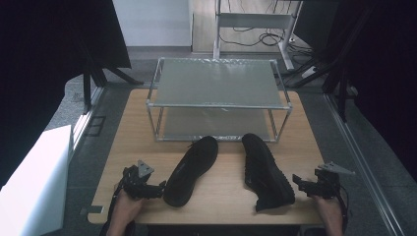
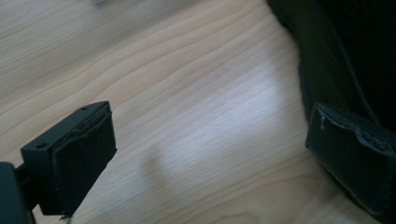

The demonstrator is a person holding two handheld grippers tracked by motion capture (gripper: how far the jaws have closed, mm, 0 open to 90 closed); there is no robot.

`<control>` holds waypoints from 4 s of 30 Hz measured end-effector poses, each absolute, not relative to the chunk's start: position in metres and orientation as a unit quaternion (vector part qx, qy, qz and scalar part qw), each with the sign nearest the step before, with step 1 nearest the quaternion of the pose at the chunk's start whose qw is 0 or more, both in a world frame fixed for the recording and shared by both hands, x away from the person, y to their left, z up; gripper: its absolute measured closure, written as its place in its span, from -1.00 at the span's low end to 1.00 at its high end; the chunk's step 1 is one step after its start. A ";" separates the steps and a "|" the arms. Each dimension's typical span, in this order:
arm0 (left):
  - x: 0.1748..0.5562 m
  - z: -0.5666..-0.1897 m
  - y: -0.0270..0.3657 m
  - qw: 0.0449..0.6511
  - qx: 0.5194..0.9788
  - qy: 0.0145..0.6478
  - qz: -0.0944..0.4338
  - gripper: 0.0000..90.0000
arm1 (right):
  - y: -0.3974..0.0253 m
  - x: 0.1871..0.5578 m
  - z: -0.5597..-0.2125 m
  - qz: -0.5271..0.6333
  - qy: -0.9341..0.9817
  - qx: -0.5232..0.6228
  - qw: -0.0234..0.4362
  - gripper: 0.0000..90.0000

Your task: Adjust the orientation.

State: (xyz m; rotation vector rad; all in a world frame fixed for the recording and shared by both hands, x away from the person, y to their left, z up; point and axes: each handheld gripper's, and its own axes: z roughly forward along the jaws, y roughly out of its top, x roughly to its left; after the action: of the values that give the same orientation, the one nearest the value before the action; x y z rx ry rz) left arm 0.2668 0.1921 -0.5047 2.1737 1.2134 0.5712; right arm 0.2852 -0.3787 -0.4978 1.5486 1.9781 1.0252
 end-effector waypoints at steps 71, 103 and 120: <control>0.268 -0.508 0.160 0.308 0.814 0.450 0.200 -1.00 | -0.321 0.318 -0.442 0.384 0.756 0.497 0.185 -1.00; 0.268 -0.510 0.155 0.298 0.824 0.440 0.195 -1.00 | -0.323 0.319 -0.446 0.374 0.748 0.508 0.208 -1.00; 0.269 -0.512 0.152 0.294 0.827 0.439 0.192 -1.00 | -0.373 0.326 -0.457 0.369 0.694 0.573 0.230 -0.77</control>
State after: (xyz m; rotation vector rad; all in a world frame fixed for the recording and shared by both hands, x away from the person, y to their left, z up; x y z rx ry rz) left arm 0.2688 0.1522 -0.5124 2.2004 1.1696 0.5118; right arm 0.3257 -0.3732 -0.4566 1.5764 1.9104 1.0155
